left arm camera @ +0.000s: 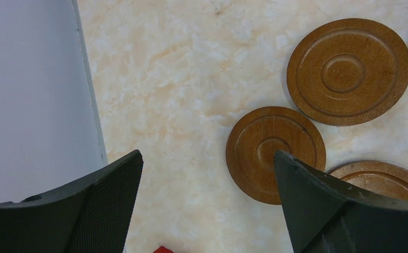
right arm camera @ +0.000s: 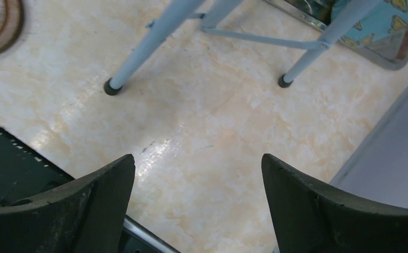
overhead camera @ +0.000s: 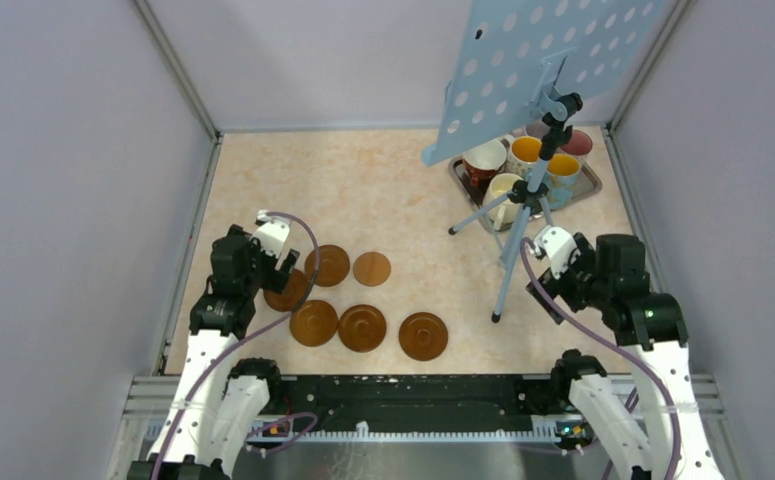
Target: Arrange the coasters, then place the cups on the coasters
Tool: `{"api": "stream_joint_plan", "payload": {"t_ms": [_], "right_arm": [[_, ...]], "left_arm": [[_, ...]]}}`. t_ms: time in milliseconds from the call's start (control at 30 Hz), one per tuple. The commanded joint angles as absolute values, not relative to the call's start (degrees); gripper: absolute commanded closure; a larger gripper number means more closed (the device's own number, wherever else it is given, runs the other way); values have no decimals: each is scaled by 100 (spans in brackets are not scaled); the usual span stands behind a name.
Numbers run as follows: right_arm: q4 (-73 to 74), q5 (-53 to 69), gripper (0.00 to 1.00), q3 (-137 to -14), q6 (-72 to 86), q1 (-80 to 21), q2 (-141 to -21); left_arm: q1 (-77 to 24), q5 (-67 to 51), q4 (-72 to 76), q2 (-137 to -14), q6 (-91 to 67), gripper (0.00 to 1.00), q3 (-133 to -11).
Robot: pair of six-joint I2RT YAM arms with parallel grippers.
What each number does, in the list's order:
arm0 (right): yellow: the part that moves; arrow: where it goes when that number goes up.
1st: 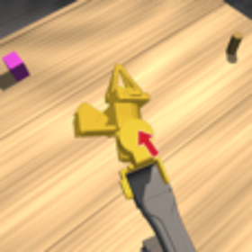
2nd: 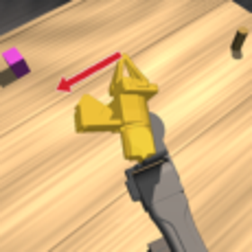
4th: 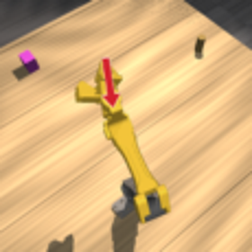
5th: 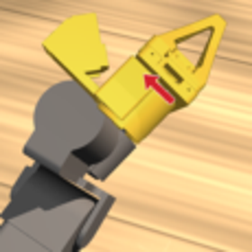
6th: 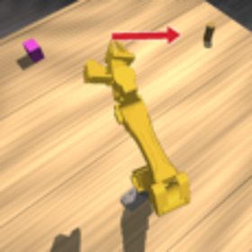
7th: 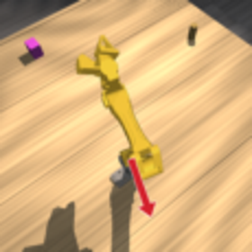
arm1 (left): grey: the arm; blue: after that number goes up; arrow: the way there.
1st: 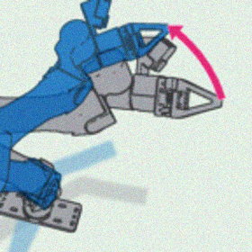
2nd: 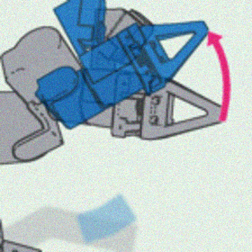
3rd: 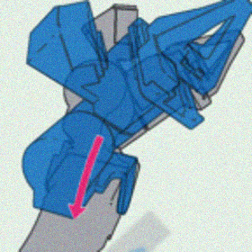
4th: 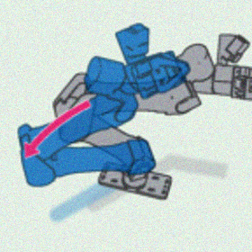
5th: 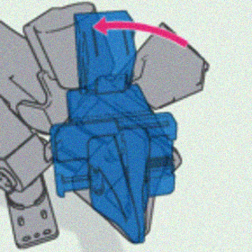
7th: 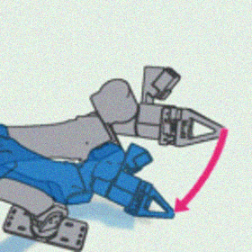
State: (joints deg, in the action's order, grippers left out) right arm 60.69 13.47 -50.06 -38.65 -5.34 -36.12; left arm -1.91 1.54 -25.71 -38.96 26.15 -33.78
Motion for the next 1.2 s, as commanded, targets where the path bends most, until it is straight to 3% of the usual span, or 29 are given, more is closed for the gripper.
{"api": "stream_joint_plan", "payload": {"t_ms": [0,200,567,1167], "right_arm": [[6796,2360,14,-5928,-3944,-664,-4210],[7188,2491,15,-6441,-3548,-1757,-4568],[7152,2665,17,-7182,-3463,-2699,-5628],[6891,1165,16,-7790,-3678,-4948,-7523]], "left_arm": [[-162,32,-2391,-4012,2383,1,-3471],[-159,33,-2241,-4279,2243,1,-3521],[-159,-61,-2049,-4532,2132,1,-3450],[-163,-53,-2163,-4744,2083,1,-3653]]}}
